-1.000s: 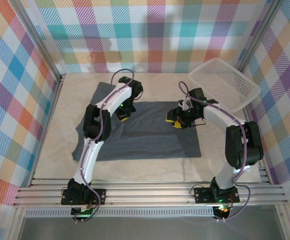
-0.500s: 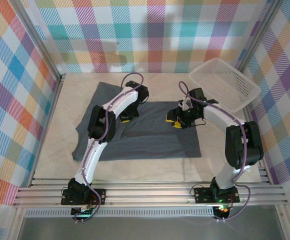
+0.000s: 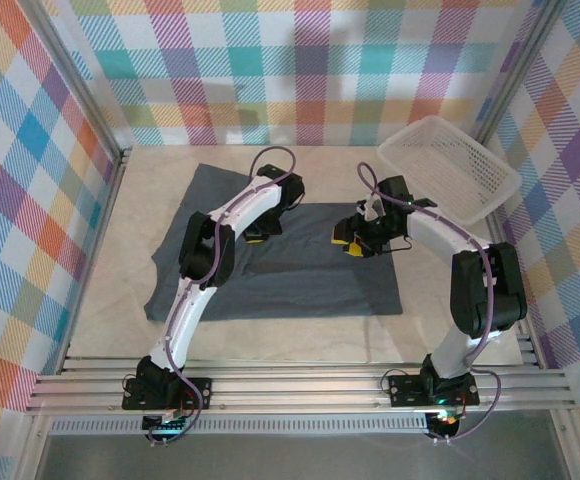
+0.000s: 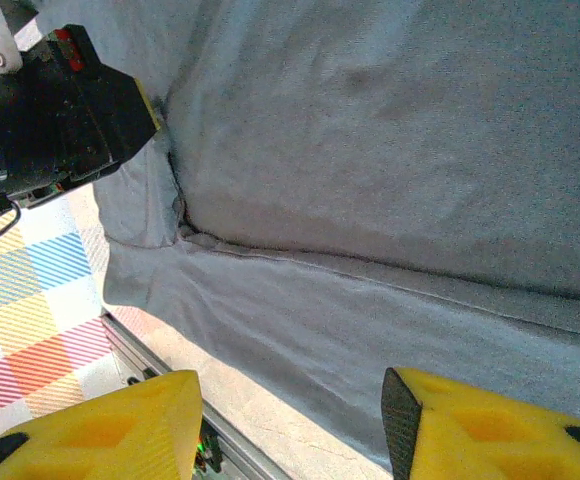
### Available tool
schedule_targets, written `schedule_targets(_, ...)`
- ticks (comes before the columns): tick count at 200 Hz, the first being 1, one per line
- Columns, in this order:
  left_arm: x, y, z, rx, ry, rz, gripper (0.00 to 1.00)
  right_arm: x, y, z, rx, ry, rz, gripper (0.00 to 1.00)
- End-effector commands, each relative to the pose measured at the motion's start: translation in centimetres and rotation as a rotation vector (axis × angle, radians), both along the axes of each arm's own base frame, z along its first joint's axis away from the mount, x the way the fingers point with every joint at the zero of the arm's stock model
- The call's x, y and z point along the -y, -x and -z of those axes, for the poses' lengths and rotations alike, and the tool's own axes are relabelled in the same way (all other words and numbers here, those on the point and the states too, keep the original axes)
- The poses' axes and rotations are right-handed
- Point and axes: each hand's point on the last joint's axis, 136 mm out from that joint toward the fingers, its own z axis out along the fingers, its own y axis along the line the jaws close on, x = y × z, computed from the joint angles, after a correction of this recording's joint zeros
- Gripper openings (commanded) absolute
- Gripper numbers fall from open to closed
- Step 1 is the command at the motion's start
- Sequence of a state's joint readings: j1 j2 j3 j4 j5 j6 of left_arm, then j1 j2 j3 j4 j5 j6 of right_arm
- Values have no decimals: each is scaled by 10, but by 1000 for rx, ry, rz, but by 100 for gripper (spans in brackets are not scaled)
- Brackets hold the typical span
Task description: Fold and stack the t-shirts
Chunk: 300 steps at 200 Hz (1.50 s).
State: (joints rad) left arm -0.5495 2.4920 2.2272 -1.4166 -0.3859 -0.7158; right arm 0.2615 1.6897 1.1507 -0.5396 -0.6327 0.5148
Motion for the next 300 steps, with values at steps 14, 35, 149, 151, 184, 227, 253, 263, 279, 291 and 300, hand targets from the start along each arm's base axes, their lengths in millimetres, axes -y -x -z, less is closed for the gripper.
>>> schedule_targets(14,-10,-9,-41,112,17,-13,40,5,5,4,-19,25,7,52)
schedule_targets(35,-41,-3,-70,184,79,-147,46,15,13,14,-48,86,23,52)
schedule_targets(149,-142,93,29,-54,362,-777,23,68,53,107,-321,424,45,43)
schedule_targets(151,-142,96,30,-63,359,-783,22,69,54,109,-330,427,41,43)
schedule_targets(184,-159,130,48,-132,306,-859,22,64,75,120,-403,486,-26,42)
schedule_targets(227,-183,160,49,-166,236,-868,22,60,104,123,-461,522,-67,42)
schedule_targets(253,-190,161,49,-160,231,-841,22,52,120,121,-492,527,-107,43)
schedule_targets(263,-190,159,49,-155,238,-831,22,49,126,121,-501,528,-117,43)
schedule_targets(279,-190,154,47,-144,248,-814,22,45,130,119,-515,514,-110,43)
schedule_targets(291,-191,147,43,-127,255,-800,22,41,130,115,-521,493,-97,43)
schedule_targets(300,-192,141,36,-109,255,-792,23,40,129,111,-520,488,-86,43)
